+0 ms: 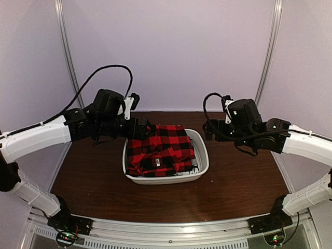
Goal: Fold and stack the long sleeve shirts
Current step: Move the bin to the center of the board.
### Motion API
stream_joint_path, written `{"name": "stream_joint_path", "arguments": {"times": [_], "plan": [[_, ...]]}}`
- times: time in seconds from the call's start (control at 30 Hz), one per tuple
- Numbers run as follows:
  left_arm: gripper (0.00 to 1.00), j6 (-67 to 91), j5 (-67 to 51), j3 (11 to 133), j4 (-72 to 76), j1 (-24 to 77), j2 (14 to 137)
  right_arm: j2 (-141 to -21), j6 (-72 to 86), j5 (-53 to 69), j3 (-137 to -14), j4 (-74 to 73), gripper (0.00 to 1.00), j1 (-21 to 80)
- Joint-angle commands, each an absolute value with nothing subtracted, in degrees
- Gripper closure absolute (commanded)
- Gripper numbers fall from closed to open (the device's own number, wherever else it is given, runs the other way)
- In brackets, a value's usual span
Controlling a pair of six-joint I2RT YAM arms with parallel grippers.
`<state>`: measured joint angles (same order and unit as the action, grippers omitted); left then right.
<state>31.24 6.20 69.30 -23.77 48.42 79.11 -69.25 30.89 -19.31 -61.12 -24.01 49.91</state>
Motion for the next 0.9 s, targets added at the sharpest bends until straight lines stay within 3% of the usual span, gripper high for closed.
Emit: {"name": "stream_joint_path", "arguments": {"times": [0.0, 0.87], "plan": [[0.03, 30.42, 1.39, 68.73, -19.77, 48.52, 80.18, -69.7, 32.03, -19.76, -60.02, -25.48, 0.0, 50.27], [0.02, 35.38, -8.2, 72.24, -13.12, 56.3, 94.09, -64.98, 33.3, -23.56, -55.87, -26.31, 0.0, 50.16]]}}
